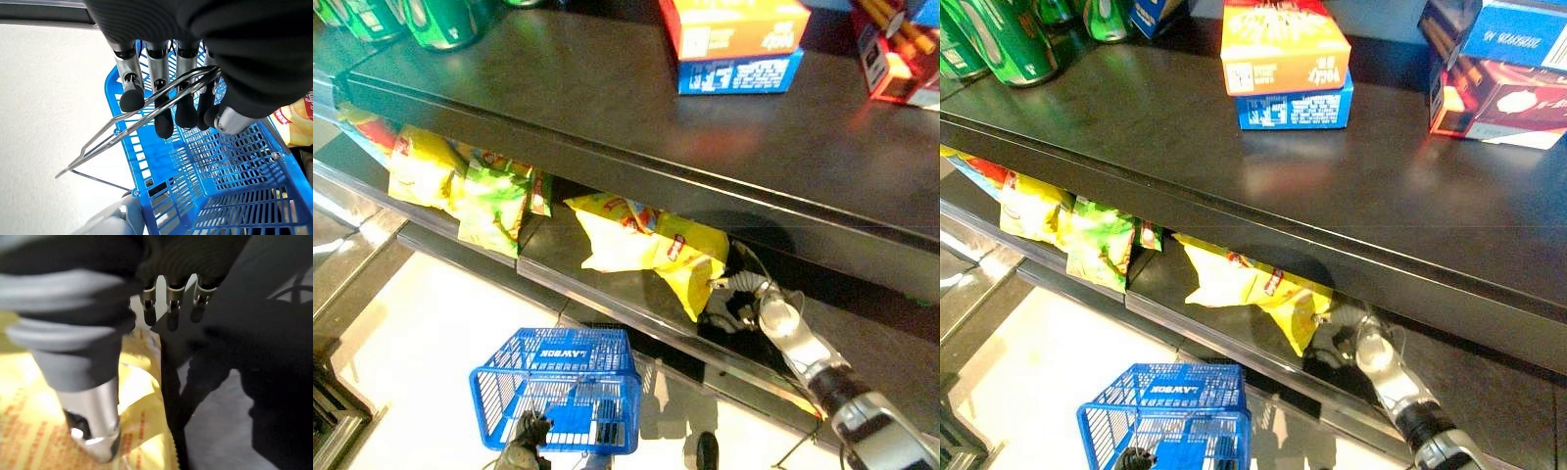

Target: Pick up the snacks into the basket

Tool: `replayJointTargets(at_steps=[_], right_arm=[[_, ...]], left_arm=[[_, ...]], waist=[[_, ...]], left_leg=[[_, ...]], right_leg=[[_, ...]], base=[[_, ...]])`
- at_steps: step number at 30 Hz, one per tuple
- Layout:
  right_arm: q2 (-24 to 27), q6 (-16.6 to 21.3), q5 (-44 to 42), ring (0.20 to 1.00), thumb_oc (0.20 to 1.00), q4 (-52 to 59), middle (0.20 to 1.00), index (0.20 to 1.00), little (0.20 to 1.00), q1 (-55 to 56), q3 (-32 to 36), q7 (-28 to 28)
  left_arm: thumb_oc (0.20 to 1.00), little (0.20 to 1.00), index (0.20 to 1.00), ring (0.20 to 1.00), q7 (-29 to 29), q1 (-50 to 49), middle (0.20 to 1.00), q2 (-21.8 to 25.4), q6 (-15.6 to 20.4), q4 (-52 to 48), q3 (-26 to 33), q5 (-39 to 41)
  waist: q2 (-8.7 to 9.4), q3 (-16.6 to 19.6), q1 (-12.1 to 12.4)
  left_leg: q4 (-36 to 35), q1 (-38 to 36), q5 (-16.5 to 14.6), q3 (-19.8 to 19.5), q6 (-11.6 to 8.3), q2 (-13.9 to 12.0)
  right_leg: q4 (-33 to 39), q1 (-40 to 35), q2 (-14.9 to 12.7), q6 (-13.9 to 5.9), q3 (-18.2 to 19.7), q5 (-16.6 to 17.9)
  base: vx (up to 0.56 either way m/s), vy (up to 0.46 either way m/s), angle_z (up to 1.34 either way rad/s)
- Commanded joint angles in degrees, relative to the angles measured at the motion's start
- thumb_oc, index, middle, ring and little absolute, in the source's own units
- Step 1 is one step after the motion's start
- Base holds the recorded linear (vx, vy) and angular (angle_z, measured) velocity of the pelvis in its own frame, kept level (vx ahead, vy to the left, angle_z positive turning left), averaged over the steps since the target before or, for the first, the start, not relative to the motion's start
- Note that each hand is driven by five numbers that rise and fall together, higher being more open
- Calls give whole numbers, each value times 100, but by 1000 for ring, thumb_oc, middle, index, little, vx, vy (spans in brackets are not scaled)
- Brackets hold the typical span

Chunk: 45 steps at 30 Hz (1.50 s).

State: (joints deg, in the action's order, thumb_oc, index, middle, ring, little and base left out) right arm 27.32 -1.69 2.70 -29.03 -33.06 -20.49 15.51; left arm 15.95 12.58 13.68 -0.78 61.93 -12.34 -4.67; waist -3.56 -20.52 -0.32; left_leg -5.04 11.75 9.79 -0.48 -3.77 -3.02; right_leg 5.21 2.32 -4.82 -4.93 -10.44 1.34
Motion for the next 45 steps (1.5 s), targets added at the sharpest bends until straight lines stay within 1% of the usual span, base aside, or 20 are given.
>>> replayJointTargets(at_steps=[1, 2, 6, 10, 14, 15, 16, 17, 18, 19, 23, 30, 34, 37, 38, 39, 40, 41, 44, 45], right_arm=[[-198, 207, -81, 1000, 1000, 455, 1000, 1000, 1000, -705, -269, 135], [-200, 208, -81, 1000, 1000, 451, 1000, 1000, 1000, -710, -271, 136], [-398, 165, -84, 1000, 1000, 162, 1000, 1000, 1000, -1084, -477, 150], [-590, 40, -35, 1000, 1000, -688, 1000, 1000, 1000, -1490, -647, 232], [-815, -28, -107, 1000, 1000, -1480, 1000, 1000, 1000, -1628, -626, 308], [-953, -59, -135, 918, 918, -1658, 918, 918, 918, -1563, -609, 316], [-955, -59, -135, 564, 564, -1659, 564, 564, 564, -1562, -609, 316], [-1068, -63, -112, 410, 410, -1797, 410, 410, 410, -1443, -618, 275], [-1069, -62, -112, 200, 200, -1797, 200, 200, 200, -1442, -618, 275], [-1186, -62, -120, 200, 200, -1862, 200, 200, 200, -1278, -611, 240], [-1320, -60, -205, 200, 200, -2263, 200, 200, 200, -1091, -537, 242], [-1267, 1, -569, 200, 200, -2635, 200, 200, 200, -977, -208, 384], [-1098, 95, -828, 200, 200, -2380, 200, 200, 200, -783, 21, 473], [-810, 174, -953, 200, 200, -1587, 200, 200, 200, -374, 261, 533], [-433, 247, -1000, 200, 200, -883, 200, 200, 200, -42, 604, 561], [-429, 236, -997, 200, 200, -862, 200, 200, 200, -23, 610, 561], [-131, 339, -1074, 200, 200, -381, 200, 200, 200, 263, 911, 563], [-127, 331, -1072, 200, 200, -365, 200, 200, 200, 280, 919, 562], [280, 455, -1202, 200, 200, 303, 200, 200, 200, 731, 1421, 506], [414, 495, -1272, 200, 200, 523, 200, 200, 200, 905, 1591, 428]], left_arm=[[200, 200, 200, 200, 218, 41, 200, 161, -65, 304, -411, 152], [200, 200, 200, 200, 218, 42, 200, 161, -66, 304, -408, 152], [200, 200, 200, 200, 305, 20, 200, 180, -52, 212, -470, 246], [228, 228, 228, 228, 379, 29, 228, 226, -17, 129, -561, 350], [244, 244, 244, 244, 414, 16, 244, 240, 13, 55, -638, 377], [244, 244, 244, 244, 431, -18, 244, 237, 15, 10, -648, 384], [238, 238, 238, 238, 431, -20, 238, 239, 15, 8, -648, 384], [244, 244, 244, 244, 428, -41, 244, 227, 13, -25, -671, 354], [256, 256, 256, 256, 428, -43, 256, 227, 12, -26, -671, 354], [263, 263, 263, 263, 439, -56, 263, 237, 25, -106, -693, 332], [256, 256, 256, 256, 464, -12, 256, 277, 29, -221, -752, 330], [247, 247, 247, 247, 464, -55, 247, 311, 47, -324, -748, 320], [253, 253, 253, 253, 463, -92, 253, 321, 46, -327, -635, 347], [250, 250, 250, 250, 457, -68, 250, 357, 22, -295, -457, 366], [247, 247, 247, 247, 420, -112, 247, 391, 14, -280, -275, 341], [247, 247, 247, 247, 419, -116, 247, 389, 13, -282, -281, 340], [241, 241, 241, 241, 381, -122, 241, 406, 3, -279, -172, 316], [241, 241, 241, 241, 380, -123, 241, 404, 3, -279, -179, 315], [241, 241, 241, 241, 300, -151, 241, 431, -26, -203, -24, 269], [228, 228, 228, 228, 257, -164, 228, 437, -38, -188, 16, 241]], waist=[[218, 114, 266], [219, 113, 264], [253, -19, 397], [271, -181, 594], [262, -319, 782], [248, -360, 853], [248, -359, 850], [240, -381, 898], [241, -379, 896], [250, -398, 933], [255, -395, 966], [241, -394, 979], [231, -390, 931], [239, -368, 835], [270, -334, 739], [267, -330, 745], [298, -301, 647], [294, -299, 654], [333, -225, 518], [350, -196, 465]], left_leg=[[4, -145, -426, 58, -10, 246], [4, -144, -425, 58, -10, 246], [4, -75, -376, -16, -10, 255], [4, 39, -313, -144, -8, 271], [4, 157, -259, -280, -16, 281], [4, 198, -248, -334, -15, 295], [4, 198, -247, -337, -15, 296], [4, 225, -245, -376, -9, 315], [4, 226, -245, -377, -9, 316], [4, 242, -246, -407, 0, 321], [9, 253, -250, -469, 6, 339], [5, 239, -263, -529, 5, 352], [6, 179, -290, -500, 11, 346], [4, 129, -313, -460, 11, 343], [4, 99, -339, -420, 13, 334], [4, 97, -341, -418, 13, 334], [4, 70, -363, -379, 18, 333], [4, 67, -364, -378, 18, 333], [4, -20, -420, -294, 40, 330], [4, -54, -440, -253, 46, 326]], right_leg=[[-42, 828, -252, -359, 338, 669], [-43, 830, -253, -359, 339, 669], [-55, 842, -266, -350, 262, 665], [-69, 878, -281, -353, 151, 673], [-66, 894, -306, -368, -2, 675], [-59, 887, -322, -381, -61, 668], [-58, 886, -322, -381, -64, 668], [-56, 873, -334, -392, -121, 661], [-55, 873, -334, -392, -123, 661], [-53, 858, -345, -400, -155, 649], [-52, 824, -347, -400, -193, 615], [-49, 768, -346, -399, -232, 573], [-45, 735, -341, -401, -203, 558], [-47, 727, -336, -403, -148, 554], [-46, 728, -339, -411, -115, 556], [-47, 726, -338, -411, -113, 555], [-49, 726, -339, -415, -75, 554], [-49, 724, -339, -416, -74, 552], [-55, 713, -333, -413, 9, 548], [-58, 706, -329, -413, 43, 546]], base=[[0, 0, 0], [0, 0, 0], [-5, -2, 1], [-19, -13, 10], [-2, -11, 25], [6, 2, 22], [20, 21, 20], [10, 9, 17], [24, 14, 20], [15, 5, 12], [18, 4, 9], [6, -2, 4], [0, 0, 0], [0, 0, 0], [0, 0, 0], [0, 0, 0], [0, 0, 0], [0, 13, 4], [0, 0, 0], [15, -3, -4]])
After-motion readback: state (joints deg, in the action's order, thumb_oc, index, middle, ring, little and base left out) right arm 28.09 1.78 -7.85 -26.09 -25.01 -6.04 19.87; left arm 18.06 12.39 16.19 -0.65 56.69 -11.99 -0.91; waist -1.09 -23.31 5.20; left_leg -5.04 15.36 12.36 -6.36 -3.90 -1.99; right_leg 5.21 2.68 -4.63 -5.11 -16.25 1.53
